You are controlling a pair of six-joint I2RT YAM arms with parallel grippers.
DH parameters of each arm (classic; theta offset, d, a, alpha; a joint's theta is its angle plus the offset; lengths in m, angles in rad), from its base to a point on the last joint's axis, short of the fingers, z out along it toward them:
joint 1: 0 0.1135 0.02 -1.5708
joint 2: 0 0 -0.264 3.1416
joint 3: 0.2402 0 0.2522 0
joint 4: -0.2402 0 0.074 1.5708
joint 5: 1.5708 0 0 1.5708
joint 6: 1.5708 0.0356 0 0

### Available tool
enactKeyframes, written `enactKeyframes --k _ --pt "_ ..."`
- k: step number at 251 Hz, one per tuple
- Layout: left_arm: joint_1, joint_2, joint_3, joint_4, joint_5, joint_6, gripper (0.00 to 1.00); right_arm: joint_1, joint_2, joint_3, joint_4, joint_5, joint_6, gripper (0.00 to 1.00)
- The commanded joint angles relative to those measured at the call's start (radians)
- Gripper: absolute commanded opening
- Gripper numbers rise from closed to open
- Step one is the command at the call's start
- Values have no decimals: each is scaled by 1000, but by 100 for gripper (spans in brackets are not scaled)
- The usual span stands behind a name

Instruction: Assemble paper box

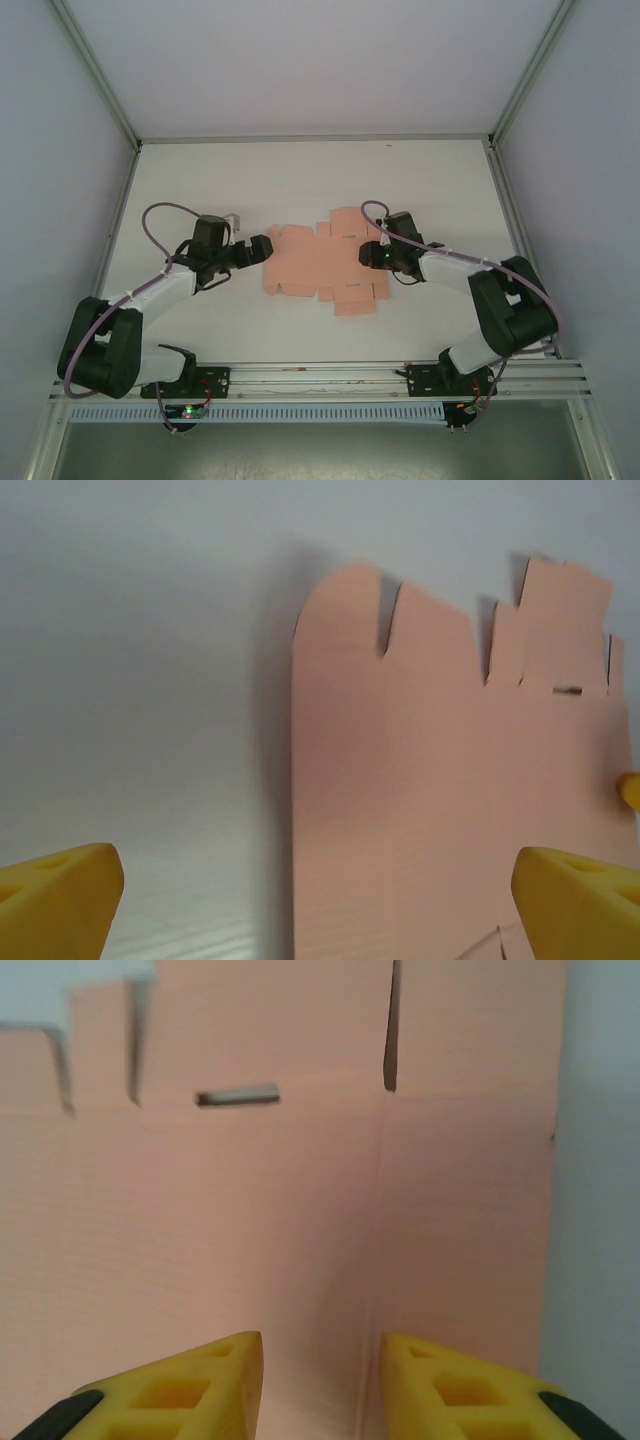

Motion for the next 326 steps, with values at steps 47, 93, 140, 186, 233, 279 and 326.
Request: enactKeyframes --k 47,93,140,186,233,279,326 --pt "-77 131 34 53 72 -38 100 0 122 30 -13 41 24 35" --pt "-111 223 75 162 151 -81 80 1 155 23 4 37 23 34" --pt "-145 269 140 162 131 -84 44 0 144 8 7 56 6 34" --pt "-149 215 147 193 114 -90 27 -5 109 -3 -1 65 -9 35" --pt "-159 138 143 152 95 -62 17 -6 74 -2 -6 73 -22 36" --pt "-162 90 127 151 84 -59 0 -7 6 10 -15 73 -42 40" --pt "-166 -56 128 114 75 -44 0 -56 -232 -12 -28 44 -53 63"
